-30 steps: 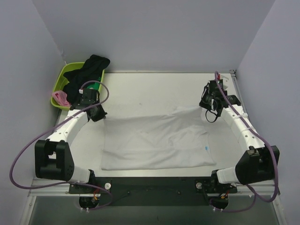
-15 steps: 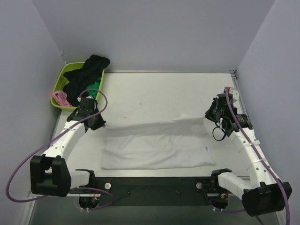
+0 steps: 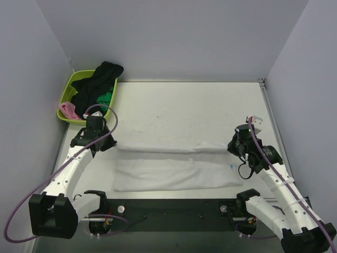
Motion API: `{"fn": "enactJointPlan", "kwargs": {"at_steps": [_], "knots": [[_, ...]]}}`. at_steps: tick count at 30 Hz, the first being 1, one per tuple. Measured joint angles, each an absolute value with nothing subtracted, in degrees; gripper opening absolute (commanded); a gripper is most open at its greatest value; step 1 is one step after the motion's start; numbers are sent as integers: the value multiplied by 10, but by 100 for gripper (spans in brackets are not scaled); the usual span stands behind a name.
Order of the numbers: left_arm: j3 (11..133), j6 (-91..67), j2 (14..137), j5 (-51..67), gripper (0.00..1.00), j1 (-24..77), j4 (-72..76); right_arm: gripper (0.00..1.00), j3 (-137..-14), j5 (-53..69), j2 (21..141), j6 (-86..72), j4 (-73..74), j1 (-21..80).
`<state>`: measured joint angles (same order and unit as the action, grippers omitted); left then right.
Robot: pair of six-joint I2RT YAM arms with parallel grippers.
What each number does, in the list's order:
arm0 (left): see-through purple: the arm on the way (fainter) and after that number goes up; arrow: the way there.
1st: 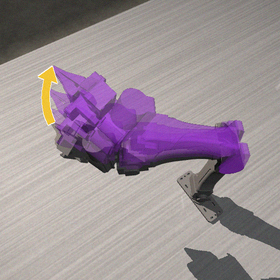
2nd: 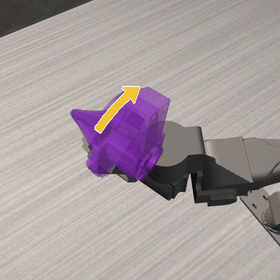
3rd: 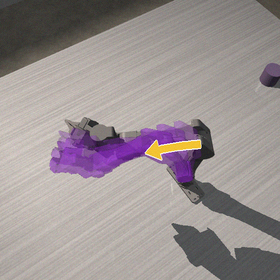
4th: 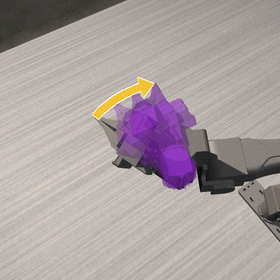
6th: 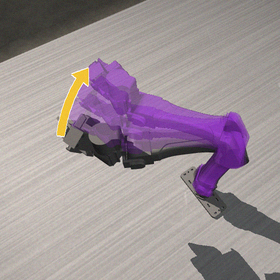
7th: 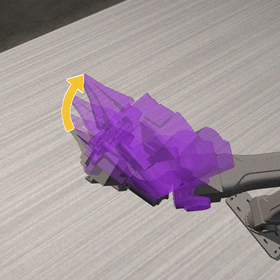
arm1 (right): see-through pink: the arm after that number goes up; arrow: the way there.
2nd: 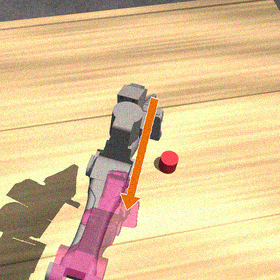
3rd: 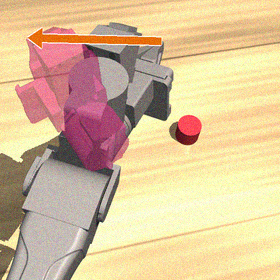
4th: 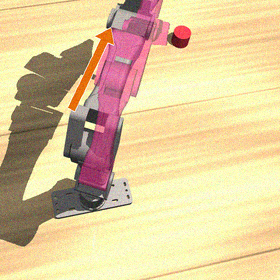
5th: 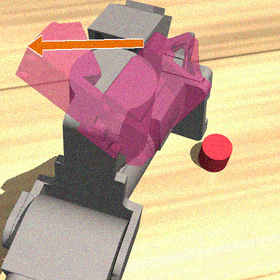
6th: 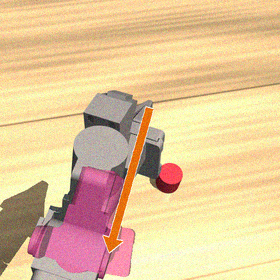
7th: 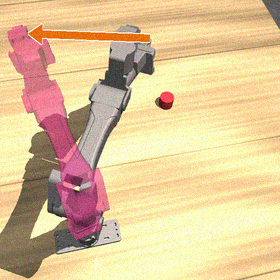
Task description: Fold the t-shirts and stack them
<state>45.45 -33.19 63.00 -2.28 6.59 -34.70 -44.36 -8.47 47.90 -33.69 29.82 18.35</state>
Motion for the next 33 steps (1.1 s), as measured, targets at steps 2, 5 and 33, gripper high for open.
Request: {"fn": "enactJointPlan", "kwargs": {"at_steps": [2,5,33], "knots": [[448,-332,624,-23,0,66,-349,0,-439,-91,468,-343,306,187],[435,-334,616,-23,0,66,-352,0,-436,-96,455,-347,316,189],[350,-431,510,-40,30,84,-392,0,-340,-135,371,-520,445,326]]}}
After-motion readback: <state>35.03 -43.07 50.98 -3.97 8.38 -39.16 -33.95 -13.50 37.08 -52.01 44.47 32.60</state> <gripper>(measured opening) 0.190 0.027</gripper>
